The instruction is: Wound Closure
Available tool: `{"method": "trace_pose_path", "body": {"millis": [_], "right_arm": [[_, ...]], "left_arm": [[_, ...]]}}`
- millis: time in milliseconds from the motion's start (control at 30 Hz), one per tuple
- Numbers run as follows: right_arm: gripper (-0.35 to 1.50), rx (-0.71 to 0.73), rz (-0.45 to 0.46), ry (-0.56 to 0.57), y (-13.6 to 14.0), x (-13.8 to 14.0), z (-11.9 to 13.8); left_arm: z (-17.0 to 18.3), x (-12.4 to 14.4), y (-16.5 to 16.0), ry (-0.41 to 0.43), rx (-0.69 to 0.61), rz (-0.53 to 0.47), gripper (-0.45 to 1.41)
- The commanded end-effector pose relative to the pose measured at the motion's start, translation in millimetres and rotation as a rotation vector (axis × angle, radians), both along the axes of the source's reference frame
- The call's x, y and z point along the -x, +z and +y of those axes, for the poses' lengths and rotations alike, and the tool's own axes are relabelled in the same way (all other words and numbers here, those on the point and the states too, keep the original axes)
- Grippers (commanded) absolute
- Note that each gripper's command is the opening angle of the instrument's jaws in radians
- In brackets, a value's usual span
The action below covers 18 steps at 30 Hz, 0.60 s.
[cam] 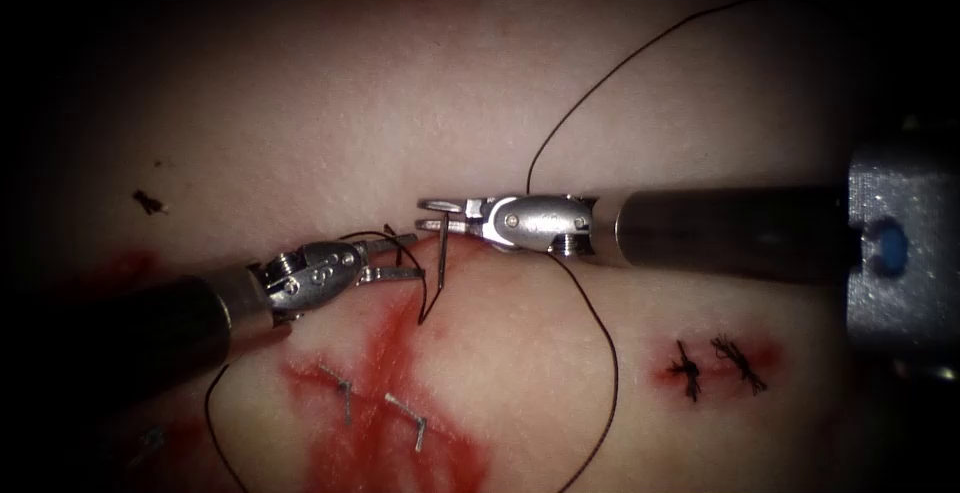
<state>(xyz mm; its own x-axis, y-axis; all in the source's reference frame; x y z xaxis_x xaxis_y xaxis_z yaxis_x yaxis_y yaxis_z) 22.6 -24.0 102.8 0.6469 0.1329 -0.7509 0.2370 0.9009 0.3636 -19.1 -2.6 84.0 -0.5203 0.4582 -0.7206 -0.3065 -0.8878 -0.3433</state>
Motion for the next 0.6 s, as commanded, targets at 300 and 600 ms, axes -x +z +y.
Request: {"method": "trace_pose_path", "body": {"millis": [300, 600], "right_arm": [[-0.35, 0.1, 0.1, 0.089, -5.2, -4.0, 5.8], [0.78, 0.107, 0.101, 0.139, -7.5, -4.4, 8.5]], "left_arm": [[-0.1, 0.6, 0.3, -0.001, -0.004, -0.001, 0.27], [0.0, 0.6, 0.0, -0.001, -0.007, -0.003, 0.27]]}}
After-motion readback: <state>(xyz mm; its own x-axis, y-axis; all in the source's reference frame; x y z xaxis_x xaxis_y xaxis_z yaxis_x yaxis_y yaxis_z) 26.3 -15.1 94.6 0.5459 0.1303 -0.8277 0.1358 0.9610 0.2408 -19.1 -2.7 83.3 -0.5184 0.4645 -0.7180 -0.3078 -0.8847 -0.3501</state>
